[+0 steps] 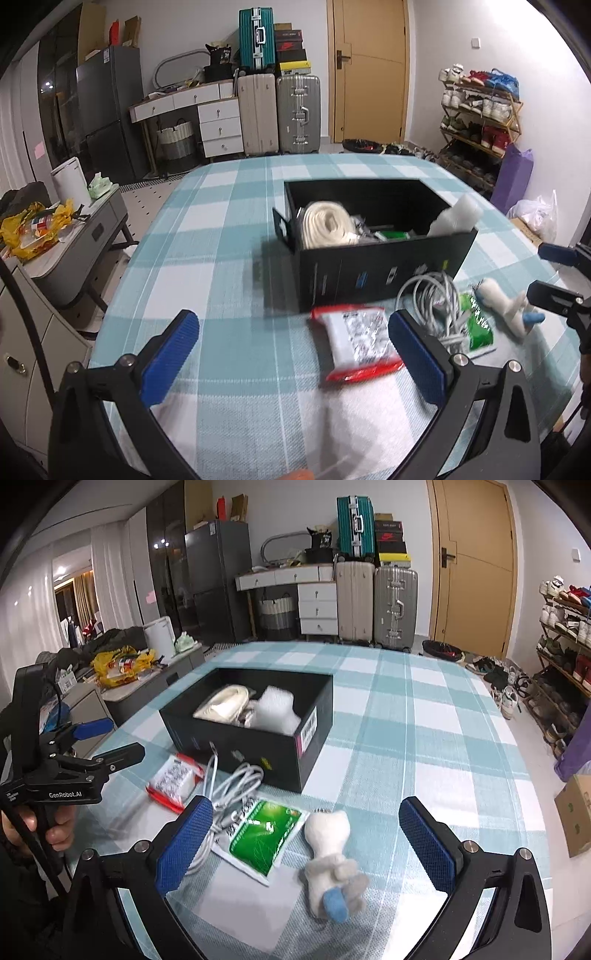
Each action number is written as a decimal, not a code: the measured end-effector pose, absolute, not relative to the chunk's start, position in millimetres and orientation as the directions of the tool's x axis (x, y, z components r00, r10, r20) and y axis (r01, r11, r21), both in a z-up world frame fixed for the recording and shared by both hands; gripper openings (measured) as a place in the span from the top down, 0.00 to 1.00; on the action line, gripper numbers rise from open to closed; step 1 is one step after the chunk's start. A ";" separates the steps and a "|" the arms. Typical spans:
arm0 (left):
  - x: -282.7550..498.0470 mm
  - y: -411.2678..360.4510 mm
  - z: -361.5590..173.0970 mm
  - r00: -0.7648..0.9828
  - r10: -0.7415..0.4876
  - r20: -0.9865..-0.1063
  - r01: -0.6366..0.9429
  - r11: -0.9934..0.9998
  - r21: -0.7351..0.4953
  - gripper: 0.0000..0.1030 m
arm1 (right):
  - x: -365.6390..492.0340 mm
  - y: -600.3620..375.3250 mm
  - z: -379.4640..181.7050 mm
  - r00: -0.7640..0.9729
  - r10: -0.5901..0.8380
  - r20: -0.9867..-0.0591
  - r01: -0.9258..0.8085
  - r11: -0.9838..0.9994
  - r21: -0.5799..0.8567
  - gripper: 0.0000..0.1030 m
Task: Organize soft objects
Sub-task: 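Grasp the white plush toy with the right gripper while the left approaches the red-and-white packet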
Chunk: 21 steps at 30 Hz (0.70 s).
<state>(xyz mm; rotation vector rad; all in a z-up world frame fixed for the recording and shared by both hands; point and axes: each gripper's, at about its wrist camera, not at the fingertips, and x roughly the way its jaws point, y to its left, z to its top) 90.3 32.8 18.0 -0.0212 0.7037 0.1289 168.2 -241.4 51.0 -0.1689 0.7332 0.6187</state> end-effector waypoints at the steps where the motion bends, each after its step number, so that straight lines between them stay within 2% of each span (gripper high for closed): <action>1: 90.2 32.3 16.7 0.752 0.114 -0.650 -0.126 0.992 0.028 0.00 | 167.3 -242.2 49.5 0.578 0.459 -0.674 -0.577 0.814 0.059 0.01; 14: 93.4 25.1 9.7 0.725 0.140 -0.674 -0.131 0.989 0.063 0.00 | 168.8 -245.1 38.6 0.564 0.425 -0.708 -0.566 0.823 0.044 0.01; 21: 98.2 28.5 2.1 0.685 0.214 -0.697 -0.196 0.975 0.107 0.00 | 174.6 -246.1 27.0 0.557 0.377 -0.741 -0.545 0.839 0.017 0.01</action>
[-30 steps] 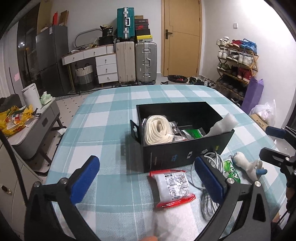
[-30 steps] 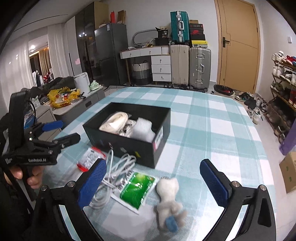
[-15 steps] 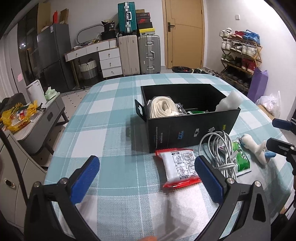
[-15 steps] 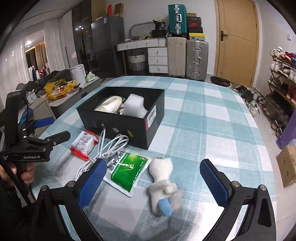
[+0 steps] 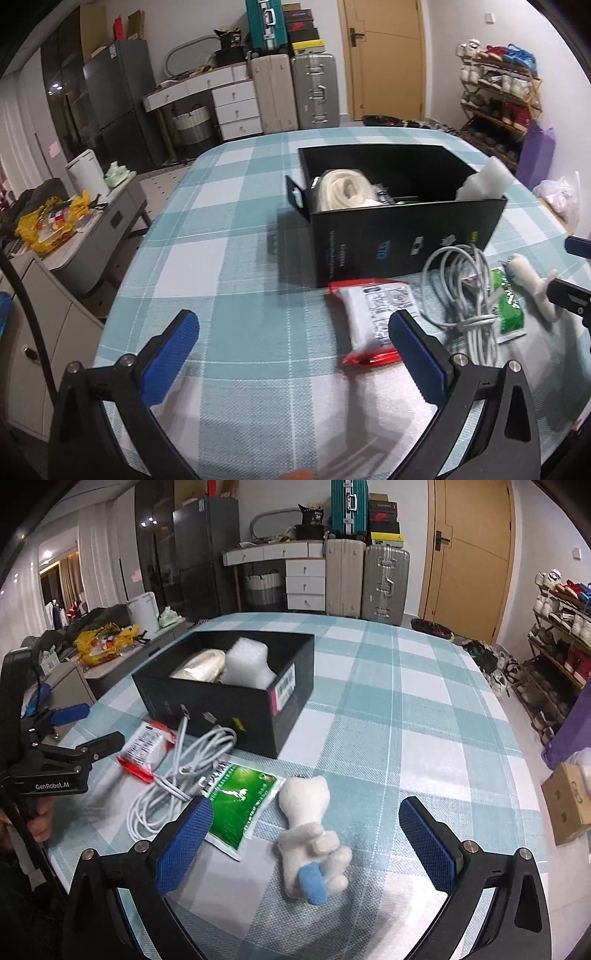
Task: Organize soft objects
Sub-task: 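Grasp the white plush toy with the right gripper while the left approaches the red-and-white packet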
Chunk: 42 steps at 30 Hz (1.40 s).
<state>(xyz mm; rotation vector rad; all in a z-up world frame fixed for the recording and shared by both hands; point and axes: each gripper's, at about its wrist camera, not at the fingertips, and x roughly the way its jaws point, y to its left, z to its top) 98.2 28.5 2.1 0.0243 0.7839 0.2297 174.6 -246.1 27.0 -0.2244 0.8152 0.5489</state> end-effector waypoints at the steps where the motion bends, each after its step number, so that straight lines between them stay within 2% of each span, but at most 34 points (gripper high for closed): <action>1: 98.6 29.1 1.3 0.681 0.214 -0.700 -0.199 0.974 0.105 0.00 | 174.9 -246.2 26.0 0.557 0.370 -0.744 -0.543 0.840 0.011 0.01; 13: 102.4 25.5 -7.1 0.662 0.186 -0.726 -0.181 0.980 0.085 0.00 | 182.4 -252.4 13.6 0.521 0.347 -0.780 -0.527 0.849 0.026 0.01; 22: 107.6 24.6 -12.4 0.647 0.114 -0.754 -0.157 0.988 0.015 0.00 | 186.1 -254.6 7.2 0.502 0.347 -0.792 -0.519 0.854 0.045 0.01; 28: 109.8 19.5 -15.5 0.642 0.110 -0.759 -0.154 0.988 0.014 0.00 | 185.3 -253.3 5.8 0.492 0.357 -0.794 -0.532 0.845 0.049 0.05; 42: 112.3 16.9 -20.8 0.642 0.088 -0.762 -0.144 0.990 -0.007 0.00 | 179.5 -247.6 6.8 0.483 0.372 -0.793 -0.559 0.828 0.048 0.06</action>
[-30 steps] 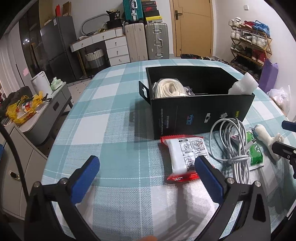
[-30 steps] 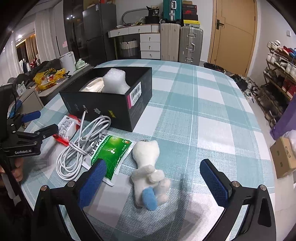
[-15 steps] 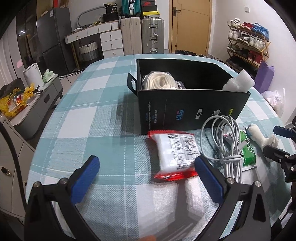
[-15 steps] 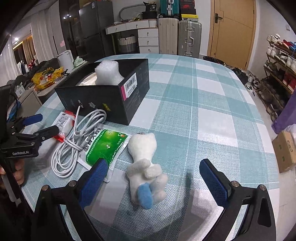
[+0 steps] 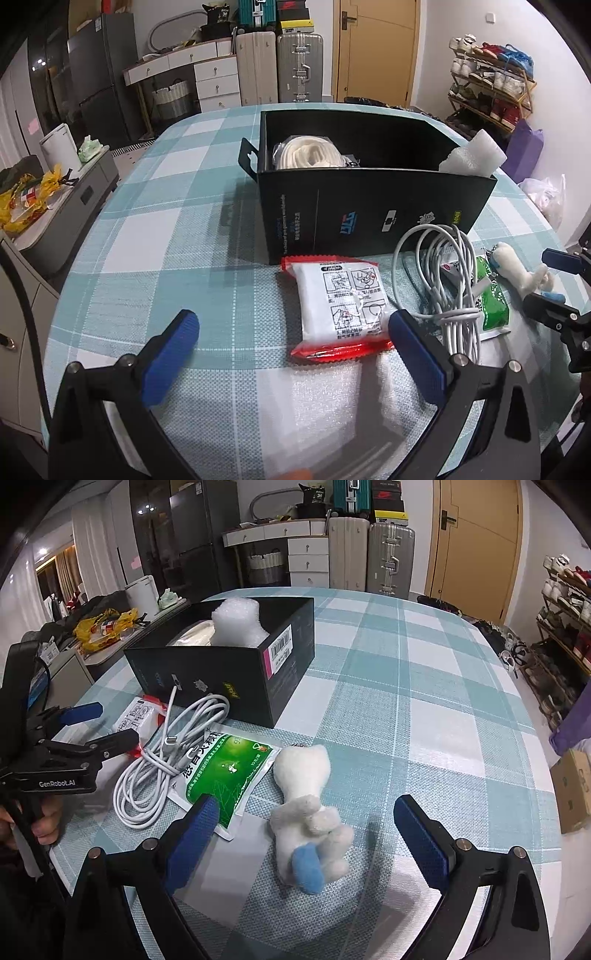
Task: Organize soft objects
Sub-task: 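Grasp the white plush toy with the right gripper while the left approaches the red-and-white packet, then grasp the red-and-white packet with the left gripper while the right holds the plush toy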
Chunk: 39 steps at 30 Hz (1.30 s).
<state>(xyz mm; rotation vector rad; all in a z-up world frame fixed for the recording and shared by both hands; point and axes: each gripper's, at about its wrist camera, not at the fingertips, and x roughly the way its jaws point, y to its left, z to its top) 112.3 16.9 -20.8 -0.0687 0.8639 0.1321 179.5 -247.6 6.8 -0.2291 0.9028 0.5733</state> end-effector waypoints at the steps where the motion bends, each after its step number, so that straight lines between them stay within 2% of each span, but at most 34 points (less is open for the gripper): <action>1: 112.6 17.7 -20.8 0.642 0.091 -0.761 -0.147 0.989 -0.006 0.00 | 179.5 -247.6 6.7 0.482 0.372 -0.793 -0.560 0.827 0.047 0.08; 4: 111.8 19.3 -20.8 0.644 0.109 -0.757 -0.161 0.987 0.005 0.00 | 179.9 -248.4 6.3 0.480 0.371 -0.795 -0.561 0.826 0.047 0.17; 8: 111.5 17.6 -21.5 0.644 0.102 -0.758 -0.148 0.989 0.007 0.00 | 181.3 -249.8 4.5 0.480 0.369 -0.796 -0.558 0.829 0.048 0.20; 10: 111.6 16.4 -22.1 0.645 0.088 -0.759 -0.136 0.991 -0.001 0.00 | 181.9 -249.7 4.0 0.480 0.371 -0.795 -0.560 0.827 0.048 0.27; 12: 112.8 15.5 -23.3 0.639 0.082 -0.764 -0.128 0.992 -0.002 0.00 | 182.2 -248.9 2.8 0.478 0.367 -0.798 -0.562 0.826 0.043 0.29; 16: 112.9 15.7 -23.3 0.641 0.070 -0.764 -0.121 0.993 -0.010 0.00 | 182.3 -246.5 0.2 0.478 0.358 -0.802 -0.567 0.823 0.029 0.41; 23: 116.4 16.9 -26.6 0.626 0.039 -0.779 -0.107 0.994 -0.036 0.02 | 181.5 -242.5 -2.8 0.467 0.358 -0.809 -0.580 0.814 0.026 0.51; 26: 116.8 17.6 -27.4 0.623 0.023 -0.782 -0.100 0.994 -0.050 0.09 | 181.3 -240.8 -3.7 0.462 0.361 -0.810 -0.585 0.810 0.027 0.55; 28: 116.3 18.8 -27.8 0.623 0.019 -0.782 -0.101 0.993 -0.057 0.19 | 181.4 -240.8 -4.1 0.458 0.365 -0.810 -0.586 0.809 0.034 0.59; 30: 114.6 16.5 -26.9 0.631 -0.004 -0.776 -0.076 0.995 -0.067 0.22 | 181.1 -240.7 -4.6 0.457 0.367 -0.810 -0.590 0.807 0.034 0.63; 35: 111.5 9.7 -25.4 0.639 -0.007 -0.769 -0.045 0.998 -0.047 0.39 | 179.1 -240.4 -3.6 0.461 0.370 -0.807 -0.596 0.802 0.026 0.65; 39: 110.5 9.2 -24.2 0.642 -0.022 -0.766 -0.030 0.998 -0.054 0.40 | 177.1 -239.6 -2.2 0.465 0.374 -0.803 -0.606 0.795 0.019 0.65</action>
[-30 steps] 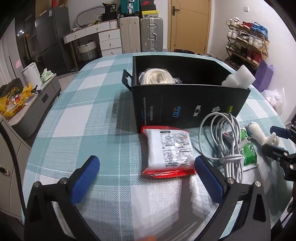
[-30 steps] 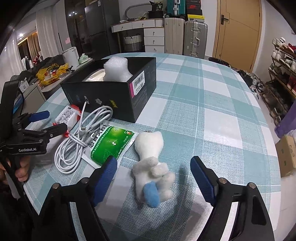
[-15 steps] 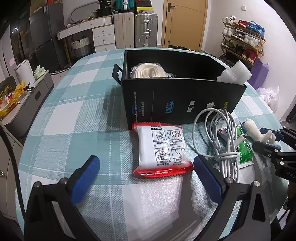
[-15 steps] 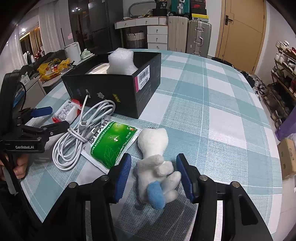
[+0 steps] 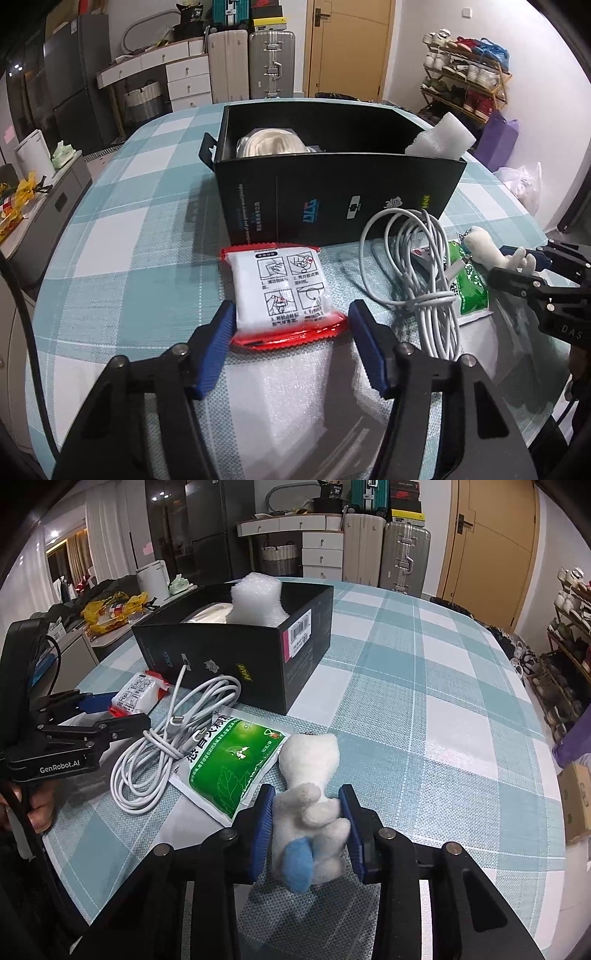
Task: Organize soft objects
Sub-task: 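Grasp the red-and-white packet with the left gripper while the right holds the plush toy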
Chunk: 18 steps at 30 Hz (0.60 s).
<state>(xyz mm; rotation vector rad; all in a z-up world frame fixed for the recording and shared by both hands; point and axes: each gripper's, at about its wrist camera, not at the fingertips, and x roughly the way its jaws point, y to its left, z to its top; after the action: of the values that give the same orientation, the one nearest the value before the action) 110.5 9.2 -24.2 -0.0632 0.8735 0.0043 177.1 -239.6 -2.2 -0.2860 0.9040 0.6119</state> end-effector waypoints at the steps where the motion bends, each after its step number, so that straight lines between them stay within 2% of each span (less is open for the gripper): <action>1: 110.5 9.4 -23.8 0.642 -0.026 -0.766 -0.028 0.998 -0.058 0.41 | 176.9 -239.7 -1.6 0.465 0.376 -0.801 -0.607 0.794 0.020 0.65; 18: 102.1 13.6 -14.1 0.672 -0.039 -0.740 -0.003 0.998 -0.056 0.42 | 172.5 -240.5 11.5 0.493 0.412 -0.766 -0.619 0.785 0.024 0.65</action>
<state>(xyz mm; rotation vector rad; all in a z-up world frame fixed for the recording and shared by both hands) 102.1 13.6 -14.1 -0.0535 0.8340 -0.0206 172.5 -240.5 11.5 -0.2697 0.8475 0.6347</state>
